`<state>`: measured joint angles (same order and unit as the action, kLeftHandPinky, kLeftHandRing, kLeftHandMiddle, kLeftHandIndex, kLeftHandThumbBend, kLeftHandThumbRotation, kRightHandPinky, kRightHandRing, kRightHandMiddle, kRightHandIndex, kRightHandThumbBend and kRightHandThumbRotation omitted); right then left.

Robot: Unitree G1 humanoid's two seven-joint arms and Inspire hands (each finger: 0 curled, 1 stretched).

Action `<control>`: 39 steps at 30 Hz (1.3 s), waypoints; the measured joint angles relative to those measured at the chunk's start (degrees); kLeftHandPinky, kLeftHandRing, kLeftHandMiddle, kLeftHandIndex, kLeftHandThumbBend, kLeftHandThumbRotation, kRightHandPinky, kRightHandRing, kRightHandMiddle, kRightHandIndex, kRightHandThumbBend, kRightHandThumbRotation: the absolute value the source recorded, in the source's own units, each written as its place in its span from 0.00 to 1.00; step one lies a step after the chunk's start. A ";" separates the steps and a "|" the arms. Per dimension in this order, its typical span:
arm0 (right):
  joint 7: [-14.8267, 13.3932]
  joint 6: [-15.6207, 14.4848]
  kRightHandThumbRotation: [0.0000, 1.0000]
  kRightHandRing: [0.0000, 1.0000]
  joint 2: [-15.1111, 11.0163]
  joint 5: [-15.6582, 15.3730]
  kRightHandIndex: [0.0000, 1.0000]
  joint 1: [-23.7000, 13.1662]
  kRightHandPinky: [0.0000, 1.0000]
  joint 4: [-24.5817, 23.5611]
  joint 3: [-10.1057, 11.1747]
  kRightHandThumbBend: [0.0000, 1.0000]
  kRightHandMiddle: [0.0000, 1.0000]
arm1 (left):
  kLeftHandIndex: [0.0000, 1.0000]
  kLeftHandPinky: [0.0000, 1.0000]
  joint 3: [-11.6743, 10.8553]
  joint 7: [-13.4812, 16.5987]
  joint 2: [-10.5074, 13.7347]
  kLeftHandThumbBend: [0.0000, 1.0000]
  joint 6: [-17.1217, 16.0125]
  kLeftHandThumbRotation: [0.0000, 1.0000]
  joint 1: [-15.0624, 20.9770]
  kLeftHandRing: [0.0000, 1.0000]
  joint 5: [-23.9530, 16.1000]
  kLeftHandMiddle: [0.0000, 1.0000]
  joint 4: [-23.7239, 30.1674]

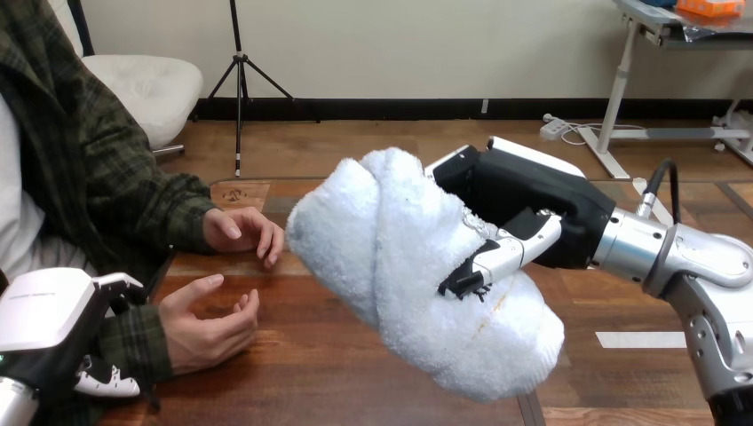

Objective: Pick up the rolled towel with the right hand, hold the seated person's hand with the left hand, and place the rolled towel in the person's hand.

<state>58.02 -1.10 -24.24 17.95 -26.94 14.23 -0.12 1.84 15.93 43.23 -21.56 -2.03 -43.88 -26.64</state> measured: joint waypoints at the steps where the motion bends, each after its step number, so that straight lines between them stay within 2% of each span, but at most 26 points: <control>1: 0.13 -0.25 0.00 0.17 0.05 0.21 0.28 -0.12 0.11 -0.05 0.00 0.79 0.24 | 0.56 0.45 0.07 0.77 -0.27 0.94 0.09 0.00 -0.09 0.48 0.00 0.53 0.00; 9: 0.60 -2.13 0.00 0.17 0.14 1.29 0.28 -0.52 0.11 -0.34 0.00 0.78 0.23 | 0.51 0.41 1.18 4.96 -2.69 0.91 1.57 0.00 -0.53 0.44 -0.37 0.48 0.06; 16: 1.32 -1.17 0.00 0.16 0.15 1.14 0.28 -0.52 0.11 -0.32 -0.18 0.76 0.23 | 0.49 0.40 1.82 7.45 -4.53 0.91 2.39 0.00 -0.86 0.42 -0.43 0.46 0.50; 24: 2.27 -0.27 0.00 0.15 0.58 1.17 0.28 -0.60 0.10 -0.15 -0.84 0.75 0.22 | 0.48 0.40 1.87 8.65 -5.70 0.90 3.31 0.00 -1.04 0.42 -0.62 0.46 2.13; 32: 2.29 -0.10 0.00 0.14 2.63 0.45 0.27 -1.18 0.09 2.21 -2.47 0.75 0.21 | 0.47 0.41 1.85 10.28 -6.47 0.90 3.29 0.00 -1.39 0.43 -0.20 0.46 3.95; 39: 1.50 0.23 0.00 0.13 5.60 -1.16 0.26 -2.50 0.08 6.56 -4.27 0.76 0.20 | 0.47 0.43 1.61 10.14 -7.65 0.90 4.66 0.00 -2.59 0.44 0.38 0.47 8.45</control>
<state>59.52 -0.88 -18.64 16.79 -29.44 20.80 -4.40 3.45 26.07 35.58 -16.90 -4.62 -43.50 -18.19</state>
